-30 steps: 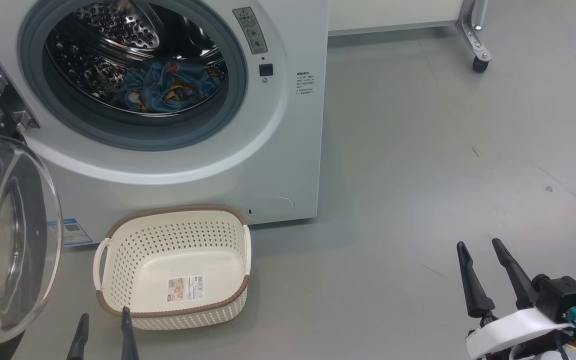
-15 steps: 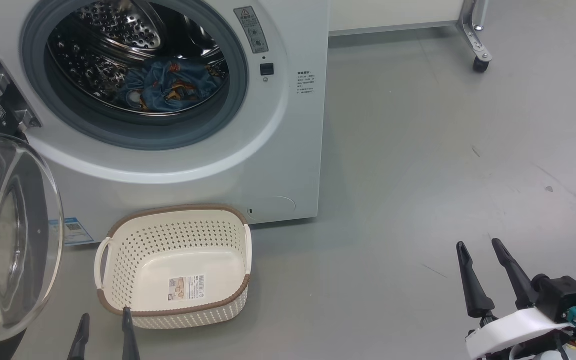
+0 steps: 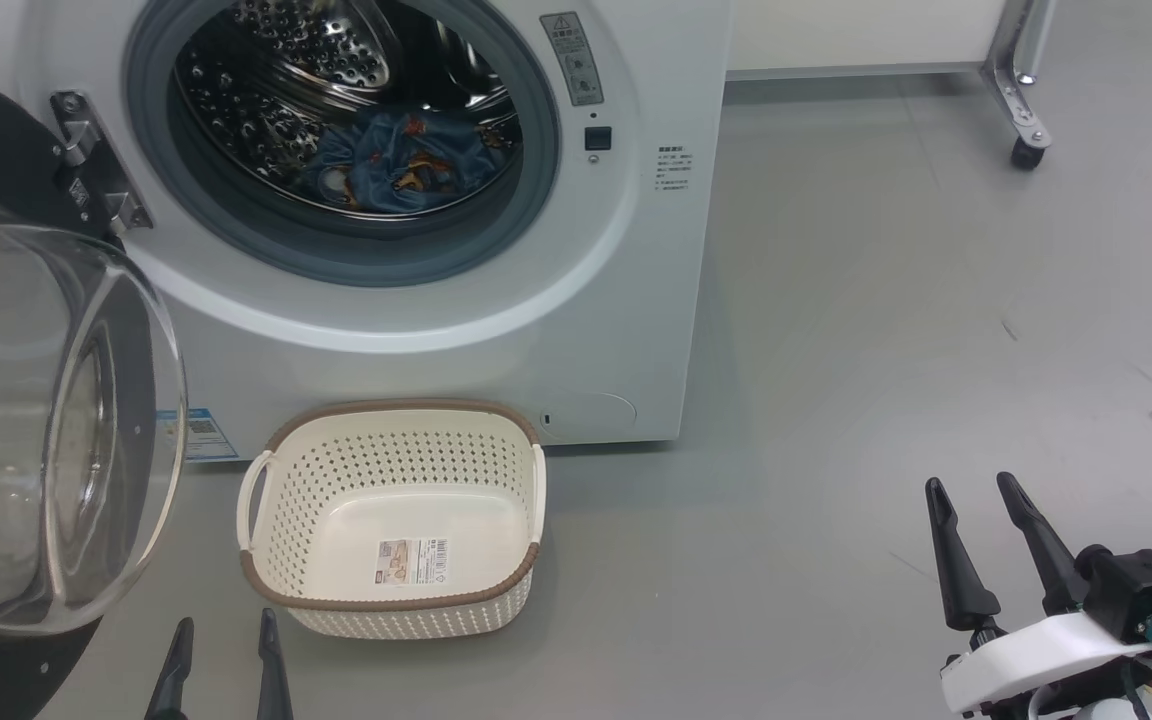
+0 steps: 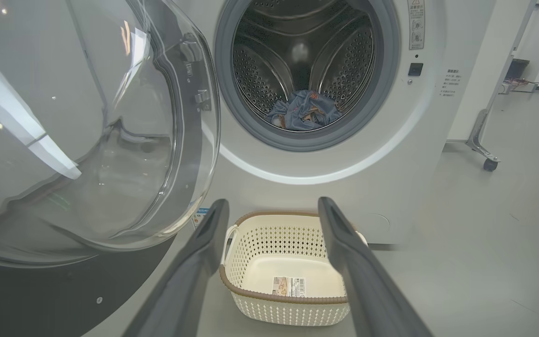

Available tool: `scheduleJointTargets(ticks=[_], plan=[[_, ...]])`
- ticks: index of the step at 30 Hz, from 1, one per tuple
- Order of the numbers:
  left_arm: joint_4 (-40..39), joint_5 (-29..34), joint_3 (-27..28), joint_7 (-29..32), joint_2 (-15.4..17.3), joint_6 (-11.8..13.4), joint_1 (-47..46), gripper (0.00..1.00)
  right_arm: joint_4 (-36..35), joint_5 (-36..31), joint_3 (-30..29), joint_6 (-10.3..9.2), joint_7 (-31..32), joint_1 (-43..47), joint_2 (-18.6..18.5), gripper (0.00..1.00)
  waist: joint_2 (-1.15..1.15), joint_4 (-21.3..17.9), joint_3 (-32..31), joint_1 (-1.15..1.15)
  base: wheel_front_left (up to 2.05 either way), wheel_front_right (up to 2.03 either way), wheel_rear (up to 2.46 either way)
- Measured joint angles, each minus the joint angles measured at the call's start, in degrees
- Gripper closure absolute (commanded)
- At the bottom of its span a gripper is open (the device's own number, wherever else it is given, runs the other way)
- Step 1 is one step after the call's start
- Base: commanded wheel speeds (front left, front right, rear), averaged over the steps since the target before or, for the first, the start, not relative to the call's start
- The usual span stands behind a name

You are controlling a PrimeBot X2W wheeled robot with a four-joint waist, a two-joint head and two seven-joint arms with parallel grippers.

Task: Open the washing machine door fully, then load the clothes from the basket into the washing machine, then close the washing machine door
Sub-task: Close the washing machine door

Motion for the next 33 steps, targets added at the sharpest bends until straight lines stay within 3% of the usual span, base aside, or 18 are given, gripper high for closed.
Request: scheduleJointTargets(ticks=[12,33], plan=[[-0.53,-0.10,-0.02,0.00,0.01,0.52,0.01,0.00,-0.79,0.00,1.58,0.00,0.00,-0.04,-0.27,0.00,0.00,7.22,-0.01,0.00,0.00,0.00,0.00],[-0.90,-1.03,-0.33,0.00,0.07,0.99,0.01,0.00,-0.79,0.00,2.77,0.00,0.00,-1.01,-0.87,0.00,0.00,24.38,-0.11,0.00,0.00,0.00,0.00]])
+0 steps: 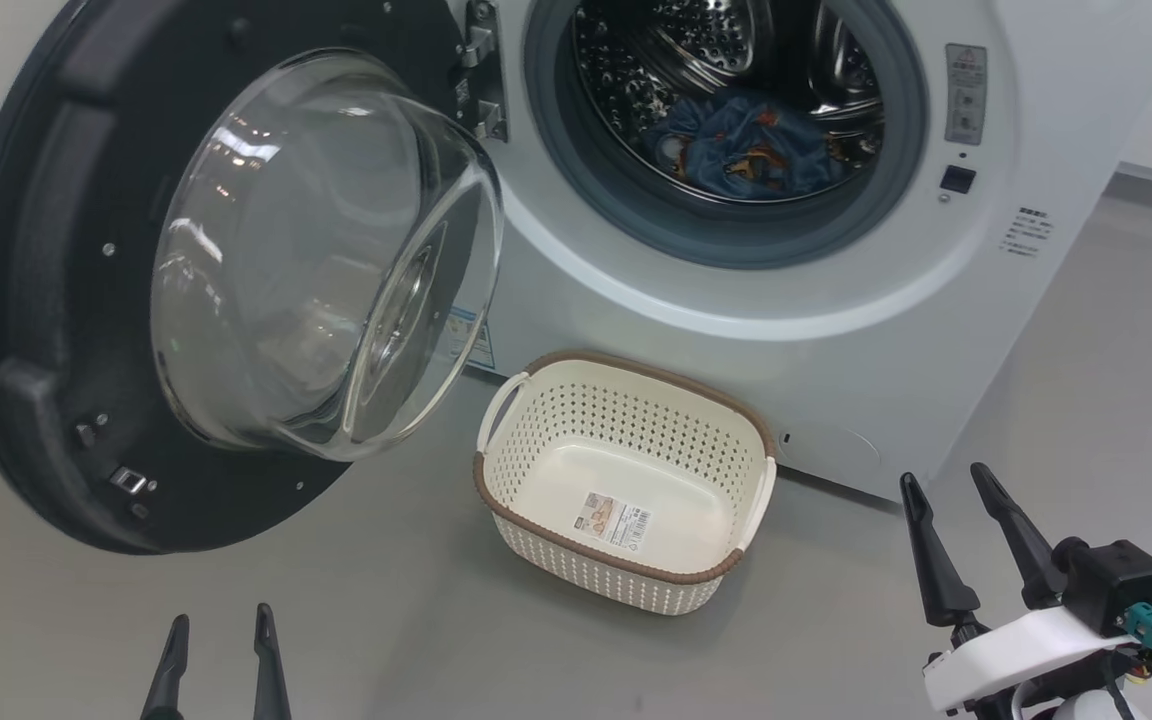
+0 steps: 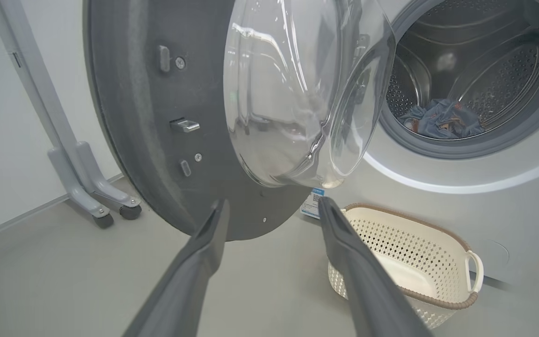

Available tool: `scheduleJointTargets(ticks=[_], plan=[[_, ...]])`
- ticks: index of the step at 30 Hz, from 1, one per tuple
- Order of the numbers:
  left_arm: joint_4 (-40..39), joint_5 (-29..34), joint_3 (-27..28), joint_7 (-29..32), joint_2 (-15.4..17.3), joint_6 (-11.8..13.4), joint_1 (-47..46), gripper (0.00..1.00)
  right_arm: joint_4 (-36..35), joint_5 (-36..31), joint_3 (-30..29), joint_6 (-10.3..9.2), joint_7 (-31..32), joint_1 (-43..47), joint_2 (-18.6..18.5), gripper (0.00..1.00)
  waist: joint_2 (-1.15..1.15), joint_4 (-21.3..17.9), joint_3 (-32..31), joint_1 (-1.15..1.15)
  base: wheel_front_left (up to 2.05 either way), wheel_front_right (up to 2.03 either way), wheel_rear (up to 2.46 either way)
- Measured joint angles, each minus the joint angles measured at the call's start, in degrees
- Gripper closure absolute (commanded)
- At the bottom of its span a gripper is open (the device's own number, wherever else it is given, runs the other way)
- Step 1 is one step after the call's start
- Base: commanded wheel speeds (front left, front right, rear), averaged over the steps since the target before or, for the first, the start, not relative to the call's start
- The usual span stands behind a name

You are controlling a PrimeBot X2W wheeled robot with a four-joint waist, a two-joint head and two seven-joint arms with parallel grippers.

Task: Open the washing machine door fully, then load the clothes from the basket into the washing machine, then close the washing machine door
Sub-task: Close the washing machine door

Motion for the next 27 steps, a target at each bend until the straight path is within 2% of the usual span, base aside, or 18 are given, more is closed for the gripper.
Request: scheduleJointTargets(ticks=[7,19,20,21,22,23,27], plan=[[-0.91,-0.43,2.03,0.00,0.03,0.22,0.07,0.00,0.08,-0.02,2.78,0.00,0.00,-0.99,0.16,0.00,0.00,3.62,0.16,0.00,0.00,0.00,0.00],[-1.88,-0.58,2.68,0.00,0.03,0.44,0.12,0.00,0.75,-0.01,3.43,0.00,0.00,-1.99,-0.10,0.00,0.00,4.24,0.62,0.00,0.00,0.00,0.00],[-2.00,-0.63,2.78,0.00,0.03,0.46,0.13,0.35,0.78,-0.01,3.45,0.00,0.00,-2.04,-0.12,0.00,0.00,4.24,0.63,0.00,0.00,0.00,0.00],[-2.09,-0.96,2.88,0.00,0.03,0.46,0.13,0.35,0.82,-0.01,3.48,0.00,0.00,-2.09,-0.14,0.00,0.00,4.25,0.65,0.00,0.00,0.00,0.00],[-2.09,-1.29,2.96,0.00,0.03,0.46,0.14,0.62,0.89,-0.01,3.53,0.00,0.00,-2.17,-0.14,0.00,0.00,4.25,0.66,0.00,0.00,0.00,0.00],[-2.09,-1.57,3.02,0.00,0.03,0.46,0.16,1.00,0.92,-0.01,3.59,0.00,0.00,-2.26,-0.16,0.00,0.00,4.25,0.67,0.00,0.00,0.00,0.00],[-2.27,-2.77,3.59,0.00,0.03,0.47,0.25,1.00,1.03,-0.01,3.75,0.00,0.00,-2.54,-0.20,0.00,0.00,4.25,0.69,0.00,0.00,0.00,0.00]])
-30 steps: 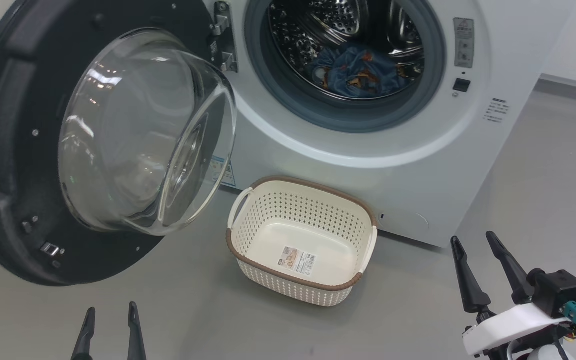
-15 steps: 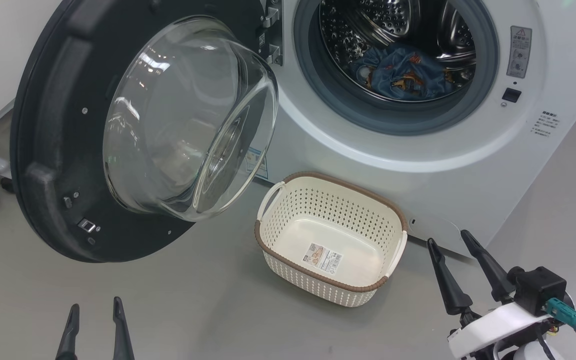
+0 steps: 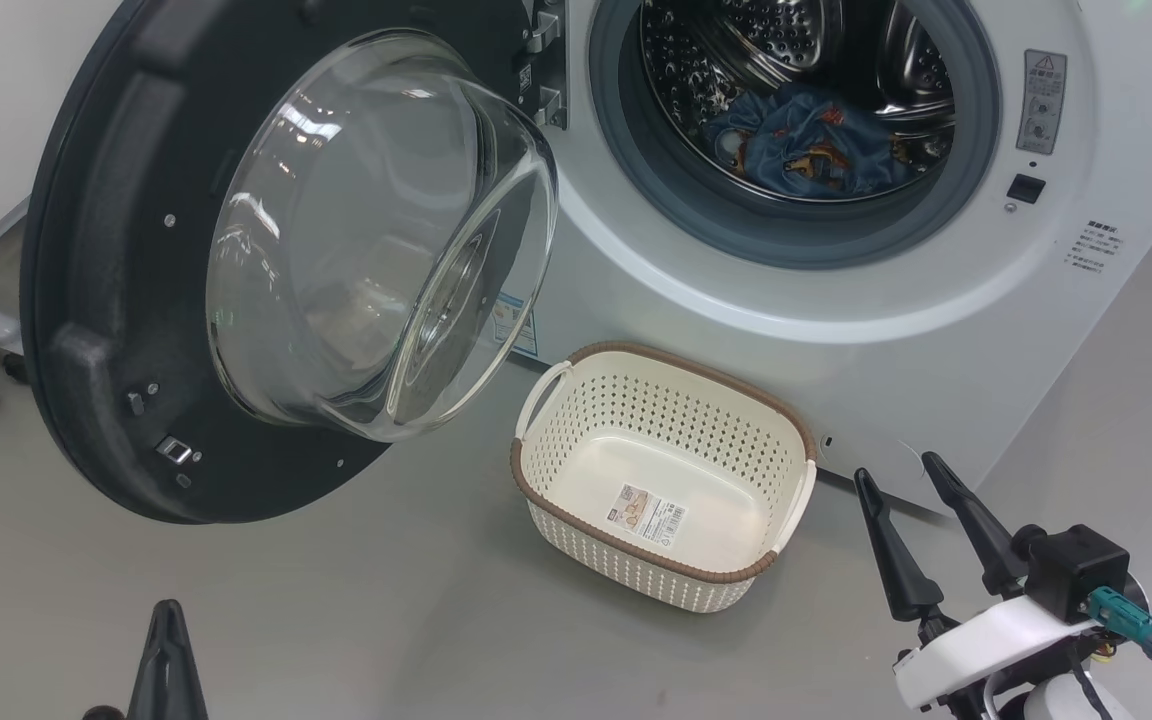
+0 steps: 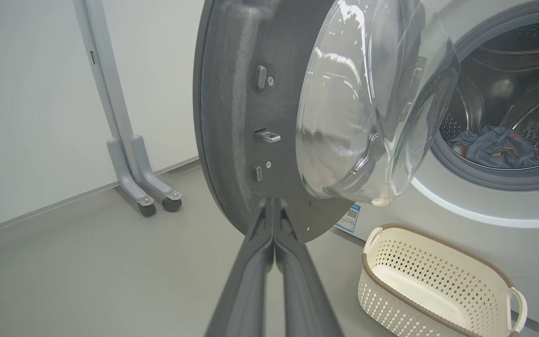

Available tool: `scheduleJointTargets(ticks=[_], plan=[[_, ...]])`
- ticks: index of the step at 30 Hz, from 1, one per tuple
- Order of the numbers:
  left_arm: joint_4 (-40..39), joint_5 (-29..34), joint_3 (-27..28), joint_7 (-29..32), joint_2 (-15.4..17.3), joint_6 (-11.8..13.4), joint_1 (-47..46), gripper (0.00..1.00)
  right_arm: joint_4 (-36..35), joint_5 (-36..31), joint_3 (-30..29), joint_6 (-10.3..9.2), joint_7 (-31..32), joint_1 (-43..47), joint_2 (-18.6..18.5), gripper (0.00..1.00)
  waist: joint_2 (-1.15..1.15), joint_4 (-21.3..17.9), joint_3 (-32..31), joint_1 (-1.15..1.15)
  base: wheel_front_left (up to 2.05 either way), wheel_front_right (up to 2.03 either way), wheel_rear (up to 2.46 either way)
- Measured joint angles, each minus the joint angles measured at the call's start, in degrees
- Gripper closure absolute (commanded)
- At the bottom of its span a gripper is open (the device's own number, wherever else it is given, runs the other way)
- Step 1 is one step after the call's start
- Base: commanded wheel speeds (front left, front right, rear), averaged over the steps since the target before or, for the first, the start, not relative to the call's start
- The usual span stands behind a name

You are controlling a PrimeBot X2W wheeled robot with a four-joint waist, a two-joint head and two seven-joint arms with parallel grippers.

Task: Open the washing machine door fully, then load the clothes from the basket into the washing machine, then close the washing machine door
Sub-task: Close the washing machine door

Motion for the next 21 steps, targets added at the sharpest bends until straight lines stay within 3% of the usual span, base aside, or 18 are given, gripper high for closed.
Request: scheduleJointTargets(ticks=[5,8,16,21], plan=[[-1.53,-3.96,2.77,0.00,-0.01,0.00,-0.02,1.00,0.24,0.02,0.11,0.00,0.00,0.00,0.00,0.00,0.00,0.00,0.01,0.00,0.00,0.00,0.00],[-3.81,-13.85,6.45,0.00,-0.07,0.00,-0.40,1.00,0.27,0.03,-0.01,0.00,0.00,0.01,0.02,0.00,0.00,0.04,0.03,0.00,0.00,0.00,0.00],[-8.18,-32.67,22.10,-0.02,-0.27,-0.19,-8.65,1.00,0.26,0.04,-0.79,0.00,0.00,0.03,0.42,0.00,0.00,0.42,0.72,0.00,0.00,0.00,0.00],[-5.50,-42.72,29.00,0.18,-0.10,-3.39,-16.25,1.00,0.29,0.04,-0.78,0.00,0.00,0.02,1.00,0.00,0.00,0.54,1.11,0.00,0.00,0.00,0.00]])
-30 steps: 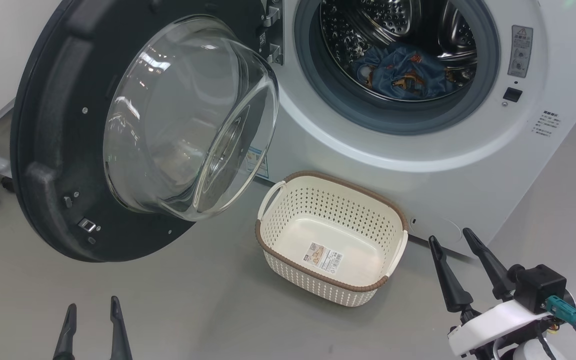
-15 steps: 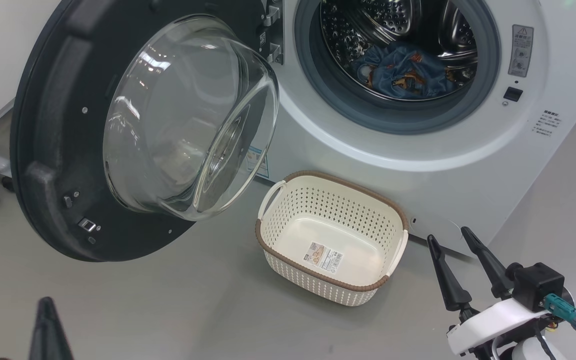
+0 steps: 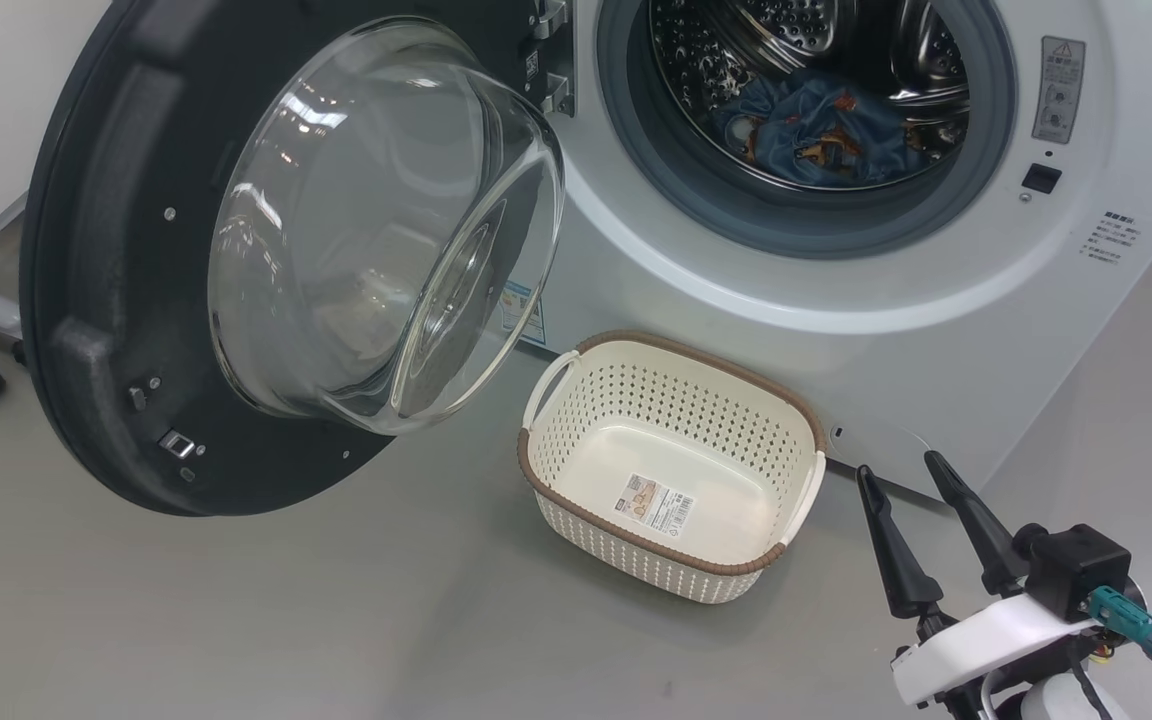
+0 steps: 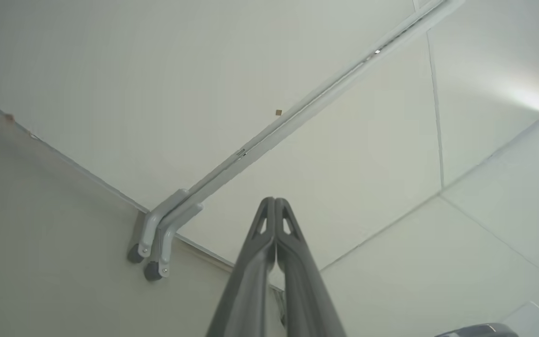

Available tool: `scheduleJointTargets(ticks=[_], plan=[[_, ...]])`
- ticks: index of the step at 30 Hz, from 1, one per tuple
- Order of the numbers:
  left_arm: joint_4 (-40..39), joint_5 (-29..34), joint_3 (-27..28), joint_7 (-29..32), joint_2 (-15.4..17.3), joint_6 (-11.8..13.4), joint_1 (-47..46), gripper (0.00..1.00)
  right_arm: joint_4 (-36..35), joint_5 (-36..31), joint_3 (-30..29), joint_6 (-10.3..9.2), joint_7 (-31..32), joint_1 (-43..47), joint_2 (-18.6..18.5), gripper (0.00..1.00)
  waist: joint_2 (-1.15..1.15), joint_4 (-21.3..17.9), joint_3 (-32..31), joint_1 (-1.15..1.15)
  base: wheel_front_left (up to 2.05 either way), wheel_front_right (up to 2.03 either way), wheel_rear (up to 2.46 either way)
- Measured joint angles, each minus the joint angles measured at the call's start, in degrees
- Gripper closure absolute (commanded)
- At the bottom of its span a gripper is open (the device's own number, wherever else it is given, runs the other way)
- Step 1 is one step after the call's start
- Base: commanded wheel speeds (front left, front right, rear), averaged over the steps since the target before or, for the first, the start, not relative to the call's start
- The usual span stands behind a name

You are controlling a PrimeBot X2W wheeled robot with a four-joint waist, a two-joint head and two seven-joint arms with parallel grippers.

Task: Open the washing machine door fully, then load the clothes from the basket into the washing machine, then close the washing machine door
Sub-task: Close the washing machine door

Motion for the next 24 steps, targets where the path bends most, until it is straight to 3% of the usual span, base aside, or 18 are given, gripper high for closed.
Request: scheduleJointTargets(ticks=[6,16,24], plan=[[6.36,-6.24,3.74,6.23,6.65,-0.15,-8.32,1.00,0.14,0.00,-0.19,0.00,0.00,0.05,0.04,0.00,0.00,-0.02,0.85,0.00,0.00,0.00,0.00],[16.27,-13.05,5.31,14.04,11.35,0.97,-18.94,1.00,0.62,-0.04,1.37,0.00,0.00,0.36,-1.49,0.00,0.00,-0.18,3.24,0.00,0.00,0.00,0.00],[23.01,-18.38,6.47,19.06,13.05,1.63,-25.26,1.00,0.91,-0.04,1.69,0.00,0.00,-0.16,-2.67,0.00,0.00,-1.56,5.09,0.00,0.00,0.00,0.00]])
